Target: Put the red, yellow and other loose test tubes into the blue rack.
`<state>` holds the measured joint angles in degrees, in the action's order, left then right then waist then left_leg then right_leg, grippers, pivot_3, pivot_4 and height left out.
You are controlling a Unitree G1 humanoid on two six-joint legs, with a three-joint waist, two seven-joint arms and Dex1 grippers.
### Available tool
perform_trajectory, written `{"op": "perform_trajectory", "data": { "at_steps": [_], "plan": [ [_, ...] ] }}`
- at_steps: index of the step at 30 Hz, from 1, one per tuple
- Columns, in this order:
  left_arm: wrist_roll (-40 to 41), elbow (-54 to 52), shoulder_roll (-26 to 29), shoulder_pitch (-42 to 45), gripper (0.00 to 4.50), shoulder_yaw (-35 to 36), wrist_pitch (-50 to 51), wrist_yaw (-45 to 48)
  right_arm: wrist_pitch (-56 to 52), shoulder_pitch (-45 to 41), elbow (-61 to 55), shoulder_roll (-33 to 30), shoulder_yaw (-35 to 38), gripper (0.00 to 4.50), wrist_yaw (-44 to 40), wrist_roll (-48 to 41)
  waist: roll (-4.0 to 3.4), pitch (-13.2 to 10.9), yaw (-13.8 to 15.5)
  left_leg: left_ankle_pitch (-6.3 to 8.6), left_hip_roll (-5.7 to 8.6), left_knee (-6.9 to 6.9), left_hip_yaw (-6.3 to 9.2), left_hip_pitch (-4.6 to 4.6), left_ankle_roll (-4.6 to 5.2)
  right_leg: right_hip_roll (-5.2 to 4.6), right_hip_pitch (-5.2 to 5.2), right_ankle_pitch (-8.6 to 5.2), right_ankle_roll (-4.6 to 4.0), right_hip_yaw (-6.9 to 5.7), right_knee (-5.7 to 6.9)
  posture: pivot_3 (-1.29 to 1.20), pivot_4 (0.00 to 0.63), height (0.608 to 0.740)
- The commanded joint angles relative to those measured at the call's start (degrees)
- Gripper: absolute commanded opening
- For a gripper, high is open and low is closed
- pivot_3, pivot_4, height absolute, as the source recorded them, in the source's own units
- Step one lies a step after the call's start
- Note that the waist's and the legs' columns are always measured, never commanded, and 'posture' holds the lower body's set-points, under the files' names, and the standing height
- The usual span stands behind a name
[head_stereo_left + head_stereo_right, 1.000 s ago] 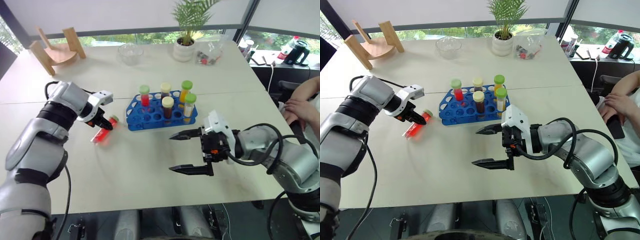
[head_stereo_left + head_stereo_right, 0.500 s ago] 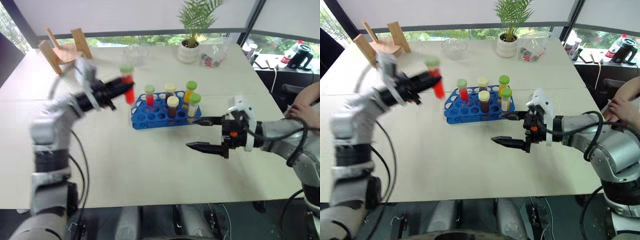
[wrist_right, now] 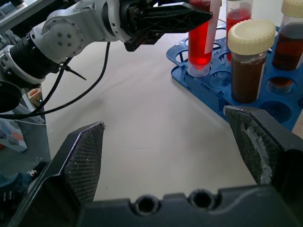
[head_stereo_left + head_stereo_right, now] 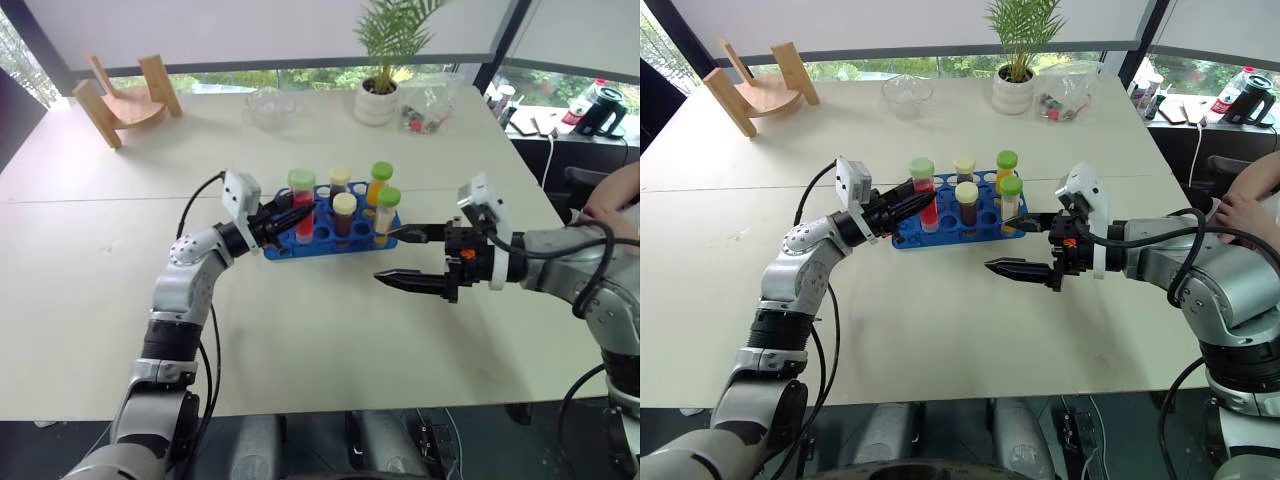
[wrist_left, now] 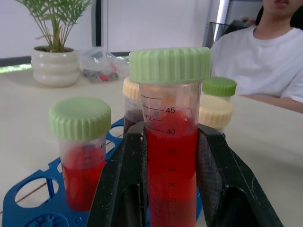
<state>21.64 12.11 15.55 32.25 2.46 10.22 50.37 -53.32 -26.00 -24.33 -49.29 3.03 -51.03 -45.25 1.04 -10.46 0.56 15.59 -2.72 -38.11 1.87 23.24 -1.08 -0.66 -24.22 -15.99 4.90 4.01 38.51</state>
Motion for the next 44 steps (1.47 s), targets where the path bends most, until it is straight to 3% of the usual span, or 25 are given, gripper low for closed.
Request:
{"op": "perform_trajectory", "data": {
  "at_steps": [1, 12, 19, 20, 25, 29, 31, 37, 44],
  "plan": [
    [-1.5, 3.0, 0.3, 0.8, 0.82, -0.2, -3.8, 0.1, -0.2, -0.7, -1.4, -0.2, 2.1, 4.5, 0.9, -0.8, 0.0, 0.0, 0.0, 0.0, 0.0, 0.0, 0.0, 0.0, 0.0, 0.0, 0.0, 0.0, 0.0, 0.0, 0.0, 0.0, 0.15, 0.74],
    [-3.2, 4.7, 0.1, 0.4, 0.82, -1.7, -7.8, 0.0, -0.2, -0.9, -1.4, 0.7, 1.8, 4.5, 2.2, -1.0, 0.0, 0.0, 0.0, 0.0, 0.0, 0.0, 0.01, 0.01, 0.0, 0.0, 0.0, 0.0, 0.0, -0.01, -0.01, 0.0, 0.15, 0.74],
    [-1.9, 0.0, 3.2, -1.3, 4.2, 0.1, -3.7, -0.5, 0.0, 0.2, -1.8, 0.5, 1.5, 4.5, 1.6, -0.9, 0.0, 0.0, 0.0, 0.01, -0.01, 0.01, 0.02, 0.01, 0.01, 0.01, 0.0, 0.0, 0.0, -0.01, -0.03, 0.0, 0.15, 0.74],
    [-1.3, -2.1, 4.4, -1.8, 4.49, 0.4, -1.6, -0.6, 0.1, 0.7, -1.8, 0.3, 1.3, 4.5, 1.3, -0.7, 0.0, 0.0, -0.1, 0.01, -0.01, 0.01, 0.02, 0.01, 0.01, 0.01, 0.0, 0.0, 0.0, -0.01, -0.03, 0.0, 0.15, 0.74],
    [2.7, -14.4, 14.5, -7.2, 4.49, 1.5, 11.2, 1.6, 0.6, 5.3, -2.6, -1.0, 1.3, 4.5, -0.4, 0.0, -0.02, 0.0, -0.4, 0.02, -0.03, 0.11, 0.03, 0.01, 0.04, 0.02, 0.0, -0.01, 0.0, -0.01, -0.1, 0.0, 0.15, 0.74],
    [5.8, -23.8, 27.6, -18.5, 4.49, 4.0, 19.8, 8.1, 3.8, 13.5, -2.4, -3.8, -0.3, 4.5, -3.6, 3.5, -0.05, 0.0, -1.2, 0.03, -0.06, 0.16, 0.01, 0.02, 0.05, 0.02, -0.03, -0.02, -0.02, -0.02, -0.15, 0.0, 0.15, 0.74],
    [8.0, -27.3, 30.4, -22.4, 4.49, 4.4, 22.7, 9.0, 5.1, 14.4, -1.1, -2.4, -1.5, 4.5, -3.7, 4.3, -0.1, 0.0, -1.3, 0.05, -0.07, 0.23, -0.03, 0.0, 0.08, 0.01, -0.02, -0.02, -0.02, -0.01, -0.23, 0.0, 0.15, 0.74],
    [7.7, -30.7, 34.8, -29.3, 4.49, 4.2, 24.5, 10.9, 7.6, 14.5, 0.3, 0.4, -4.7, 4.5, -3.6, 7.1, -0.1, 0.0, -1.2, 0.04, -0.07, 0.14, -0.03, 0.0, 0.06, 0.0, 0.03, -0.03, -0.02, -0.01, -0.26, 0.0, 0.15, 0.74],
    [9.3, -30.7, 32.7, -28.6, 4.49, 4.6, 24.8, 8.9, 8.8, 13.5, 1.8, 1.2, -5.6, 4.5, -4.3, 9.1, -0.1, -0.1, -1.2, 0.05, -0.08, 0.18, -0.02, 0.01, 0.07, 0.01, 0.01, -0.03, -0.03, -0.02, -0.26, 0.0, 0.15, 0.74]
  ]
}}
